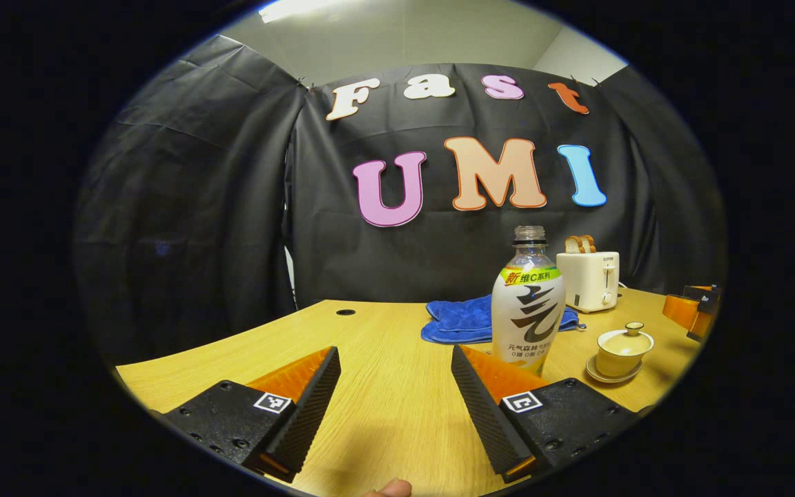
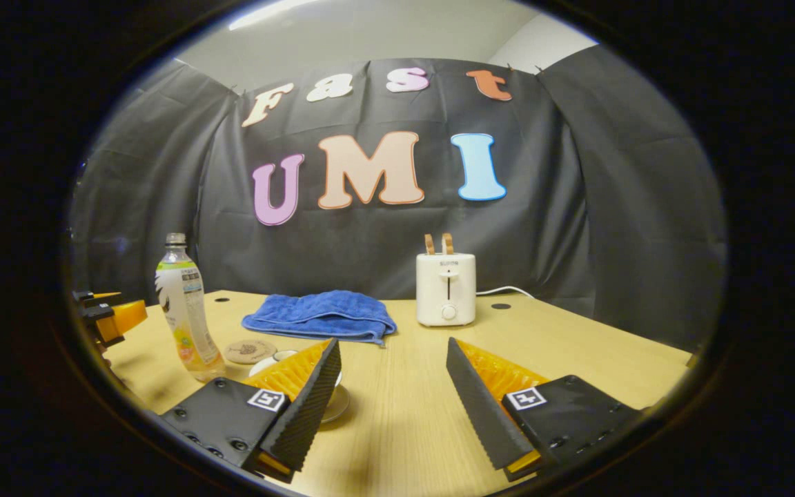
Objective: Open the teacup lid with one hand, grasp the water bottle and pour water into the teacup with the other hand; after pouring, place the water bottle on the coaster and then close the teacup lid.
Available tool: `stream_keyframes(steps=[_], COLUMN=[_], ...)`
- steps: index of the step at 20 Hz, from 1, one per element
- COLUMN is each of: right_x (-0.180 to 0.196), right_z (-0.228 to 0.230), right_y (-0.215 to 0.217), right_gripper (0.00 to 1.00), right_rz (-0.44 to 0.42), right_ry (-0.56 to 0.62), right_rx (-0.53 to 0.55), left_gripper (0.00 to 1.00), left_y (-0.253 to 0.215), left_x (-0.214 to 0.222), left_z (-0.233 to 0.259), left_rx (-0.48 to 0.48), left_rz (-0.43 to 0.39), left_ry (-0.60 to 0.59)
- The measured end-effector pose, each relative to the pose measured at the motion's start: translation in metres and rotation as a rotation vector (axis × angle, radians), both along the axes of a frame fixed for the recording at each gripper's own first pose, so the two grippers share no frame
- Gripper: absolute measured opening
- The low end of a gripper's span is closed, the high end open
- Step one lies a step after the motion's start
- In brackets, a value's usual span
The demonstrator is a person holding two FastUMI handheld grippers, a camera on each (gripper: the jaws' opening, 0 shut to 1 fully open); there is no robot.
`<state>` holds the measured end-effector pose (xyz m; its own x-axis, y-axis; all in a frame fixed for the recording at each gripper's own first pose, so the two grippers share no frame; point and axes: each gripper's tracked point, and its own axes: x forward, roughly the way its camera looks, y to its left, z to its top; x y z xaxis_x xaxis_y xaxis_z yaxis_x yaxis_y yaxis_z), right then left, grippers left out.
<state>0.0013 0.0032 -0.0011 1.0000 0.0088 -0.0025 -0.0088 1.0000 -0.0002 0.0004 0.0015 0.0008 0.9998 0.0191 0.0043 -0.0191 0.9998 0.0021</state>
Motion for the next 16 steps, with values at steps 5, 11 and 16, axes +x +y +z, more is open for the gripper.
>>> stream_keyframes(steps=[5, 11, 16], right_x=[0.0, 0.001, 0.004], right_z=[0.0, -0.003, 0.009], right_y=[-0.007, 0.008, 0.039], right_gripper=[0.99, 0.99, 1.0], right_rz=[-0.038, 0.046, 0.149], right_ry=[-0.002, 0.01, 0.026], right_rx=[0.0, -0.004, -0.03], left_gripper=[0.95, 0.95, 0.95], left_y=[0.0, 0.001, 0.001], left_x=[0.0, 0.0, 0.001], left_z=[-0.001, -0.001, -0.001], left_rx=[0.0, 0.0, -0.001], left_rz=[0.002, 0.008, 0.007], left_ry=[0.002, 0.001, 0.001])
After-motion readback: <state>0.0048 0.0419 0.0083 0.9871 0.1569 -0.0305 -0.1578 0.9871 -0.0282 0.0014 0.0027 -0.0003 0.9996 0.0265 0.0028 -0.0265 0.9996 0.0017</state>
